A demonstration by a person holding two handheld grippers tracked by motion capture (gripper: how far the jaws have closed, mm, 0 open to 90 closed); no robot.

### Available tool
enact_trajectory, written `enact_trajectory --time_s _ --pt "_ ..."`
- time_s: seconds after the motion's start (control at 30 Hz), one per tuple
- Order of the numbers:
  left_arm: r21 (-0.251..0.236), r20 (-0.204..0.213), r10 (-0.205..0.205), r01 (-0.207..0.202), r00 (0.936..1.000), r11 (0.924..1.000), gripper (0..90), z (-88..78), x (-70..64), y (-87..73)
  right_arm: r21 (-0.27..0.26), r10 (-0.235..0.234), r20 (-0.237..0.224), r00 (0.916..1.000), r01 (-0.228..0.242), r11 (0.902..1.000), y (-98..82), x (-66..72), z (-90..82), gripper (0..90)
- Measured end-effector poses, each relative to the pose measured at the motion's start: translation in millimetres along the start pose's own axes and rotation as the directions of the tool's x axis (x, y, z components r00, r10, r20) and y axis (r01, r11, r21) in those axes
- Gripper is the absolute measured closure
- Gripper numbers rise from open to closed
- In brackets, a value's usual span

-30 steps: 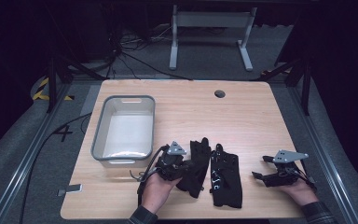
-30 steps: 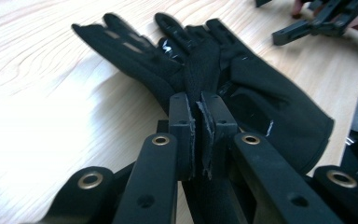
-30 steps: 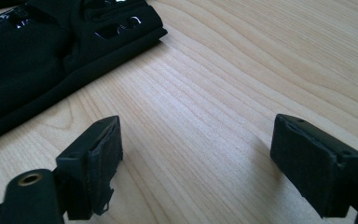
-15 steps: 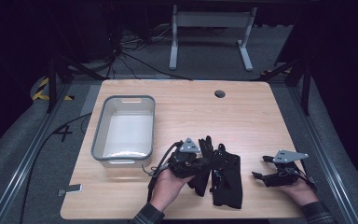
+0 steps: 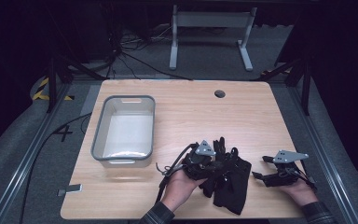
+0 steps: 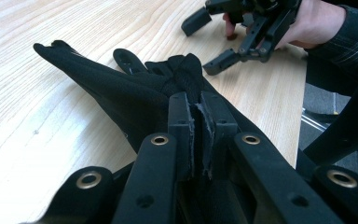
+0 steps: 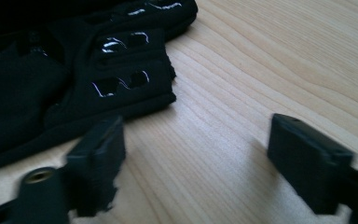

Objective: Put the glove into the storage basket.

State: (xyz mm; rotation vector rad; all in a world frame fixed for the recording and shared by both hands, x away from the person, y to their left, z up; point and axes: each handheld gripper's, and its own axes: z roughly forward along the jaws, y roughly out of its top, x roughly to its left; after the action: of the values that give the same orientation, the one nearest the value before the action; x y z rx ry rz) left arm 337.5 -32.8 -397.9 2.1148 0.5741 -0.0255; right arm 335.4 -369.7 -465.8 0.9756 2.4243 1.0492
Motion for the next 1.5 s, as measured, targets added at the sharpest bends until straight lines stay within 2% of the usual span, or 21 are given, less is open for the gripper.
enact_trajectory --time_s 0.07,0.1,0.17,0.3,0.37,0.53,0.67,0.7,0.83,0.9,1.07,1.2,1.3,1.5 --pt "-0.001 -0.007 -0.009 0.009 0.9999 1.0000 83.6 -1.5 0.5 -0.4 -0.007 0.004 -0.014 0.9999 -0.005 1.0000 4.5 1.5 -6.2 41.1" --pt "-0.001 -0.007 -0.009 0.009 0.9999 1.0000 83.6 -1.5 0.5 -0.4 -0.007 0.004 -0.014 0.9999 -0.005 1.0000 4.5 1.5 -6.2 41.1" --pt "-0.008 -0.008 -0.008 0.008 0.9999 0.9999 83.6 -2.9 2.0 -0.5 -0.027 -0.004 -0.023 0.9997 0.004 0.9996 7.3 5.0 -11.8 49.7" --pt "-0.008 -0.011 -0.006 0.006 0.9999 1.0000 83.6 -4.3 2.8 -0.7 -0.026 -0.037 -0.084 0.9958 0.035 0.9990 8.3 20.1 -14.8 62.7" --pt "-0.005 -0.013 0.000 0.000 0.9999 1.0000 83.7 -4.6 2.7 -0.7 -0.017 -0.064 -0.137 0.9886 0.062 0.9979 8.2 33.4 -13.2 72.9" --pt "-0.006 -0.019 0.004 -0.004 0.9998 1.0000 84.0 -5.2 1.8 -0.8 -0.024 -0.090 -0.213 0.9729 0.087 0.9959 13.9 48.5 -8.2 86.5" --pt "-0.004 -0.023 0.001 -0.001 0.9997 1.0000 84.2 -5.8 2.3 -1.1 -0.014 -0.103 -0.265 0.9587 0.103 0.9946 17.5 56.3 0.8 89.1" --pt "-0.004 -0.023 0.001 -0.001 0.9997 1.0000 84.3 -5.8 2.3 -1.1 0.001 -0.112 -0.264 0.9581 0.116 0.9932 17.8 56.9 3.9 89.2" --pt "-0.006 -0.031 0.005 -0.005 0.9995 1.0000 84.5 -7.2 2.2 -1.4 0.012 -0.118 -0.255 0.9598 0.125 0.9921 20.5 55.5 12.0 89.5" --pt "-0.010 -0.043 0.002 -0.003 0.9991 0.9999 84.5 -10.7 4.0 -2.0 0.014 -0.136 -0.222 0.9654 0.143 0.9896 27.2 54.6 18.2 89.6" --pt "-0.019 -0.061 -0.008 0.007 0.9981 0.9998 84.5 -18.1 8.7 -3.7 0.006 -0.138 -0.210 0.9678 0.143 0.9897 37.5 54.2 30.7 89.6" --pt "-0.021 -0.069 -0.009 0.008 0.9975 0.9998 84.5 -18.8 10.3 -4.1 0.005 -0.150 -0.209 0.9665 0.154 0.9880 43.3 52.5 36.8 89.6" --pt "-0.014 -0.077 -0.006 0.005 0.9970 0.9999 84.5 -15.3 11.3 -3.4 0.008 -0.152 -0.214 0.9651 0.157 0.9875 45.9 51.2 39.3 89.6" --pt "-0.003 -0.046 -0.001 0.001 0.9990 1.0000 83.7 2.0 8.6 1.5 0.004 -0.148 -0.224 0.9632 0.152 0.9883 45.5 50.5 39.1 89.4"
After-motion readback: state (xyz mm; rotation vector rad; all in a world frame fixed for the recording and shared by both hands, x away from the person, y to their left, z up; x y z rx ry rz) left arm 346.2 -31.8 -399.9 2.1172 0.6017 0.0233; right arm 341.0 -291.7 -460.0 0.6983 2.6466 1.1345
